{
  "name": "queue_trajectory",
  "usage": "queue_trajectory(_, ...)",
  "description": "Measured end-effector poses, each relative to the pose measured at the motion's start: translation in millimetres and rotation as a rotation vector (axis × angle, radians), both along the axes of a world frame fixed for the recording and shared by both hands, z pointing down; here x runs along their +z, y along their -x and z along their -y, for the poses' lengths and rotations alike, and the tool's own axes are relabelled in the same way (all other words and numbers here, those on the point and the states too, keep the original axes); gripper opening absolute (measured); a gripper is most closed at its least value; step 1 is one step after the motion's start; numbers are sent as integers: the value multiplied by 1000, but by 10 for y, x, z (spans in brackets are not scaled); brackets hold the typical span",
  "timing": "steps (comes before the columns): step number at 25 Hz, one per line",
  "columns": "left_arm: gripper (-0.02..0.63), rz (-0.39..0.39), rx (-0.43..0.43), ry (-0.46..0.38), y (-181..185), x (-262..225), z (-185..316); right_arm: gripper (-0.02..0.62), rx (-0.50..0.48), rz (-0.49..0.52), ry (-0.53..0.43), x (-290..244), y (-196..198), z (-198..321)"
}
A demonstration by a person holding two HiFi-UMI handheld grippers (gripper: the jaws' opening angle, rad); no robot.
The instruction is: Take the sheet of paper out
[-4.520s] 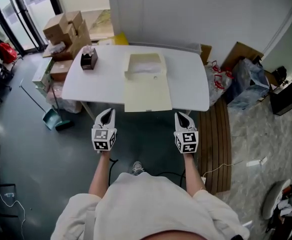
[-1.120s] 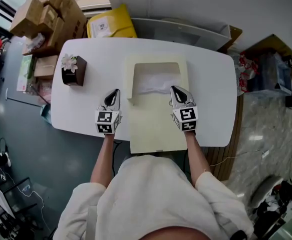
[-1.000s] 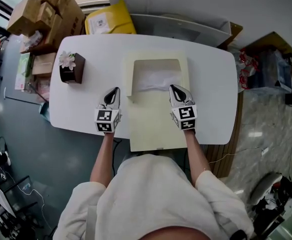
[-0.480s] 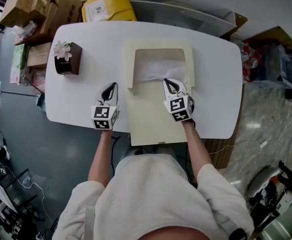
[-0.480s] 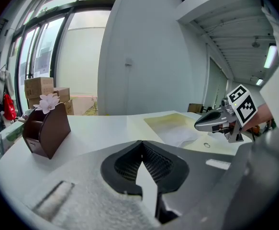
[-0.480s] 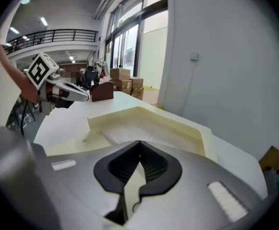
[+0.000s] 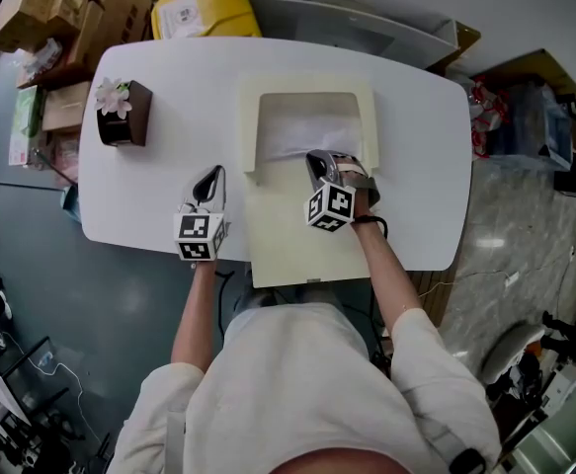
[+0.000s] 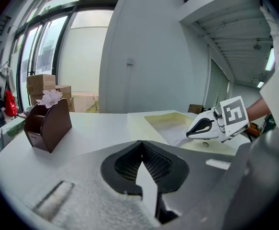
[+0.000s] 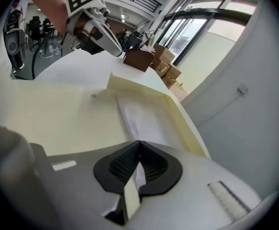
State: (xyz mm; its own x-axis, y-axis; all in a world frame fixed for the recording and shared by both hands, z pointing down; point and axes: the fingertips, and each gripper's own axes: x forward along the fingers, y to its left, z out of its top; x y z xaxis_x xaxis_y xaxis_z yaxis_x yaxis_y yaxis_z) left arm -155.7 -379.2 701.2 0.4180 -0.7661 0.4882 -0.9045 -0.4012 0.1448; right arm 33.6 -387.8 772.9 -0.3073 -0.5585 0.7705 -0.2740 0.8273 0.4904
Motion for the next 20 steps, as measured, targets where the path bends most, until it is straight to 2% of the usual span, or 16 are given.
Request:
queue_trajectory(5,6,2,-24,5,90,25,-41,13,-7,-36,34,137,-10,9)
queue_trajectory(7,6,3,-31,4,116,25,-47,105,0,-51,44,195,-31,21)
queue_trajectory(8,6,3,-34,5,128,25,-48,112,1,-64,38,215,-45,36)
queue_trajectory(14,6,3,-46,15,182,56,-89,100,-31,-125,-25,244,-30,130)
queue_trajectory(17,6,2,-48,16,191,63,-95,72,-42,-131,-23,278,1,148)
queue_trajectory(20,6,2,-46,16,191,59,-95,18,-43,-131,-10,319,19,141)
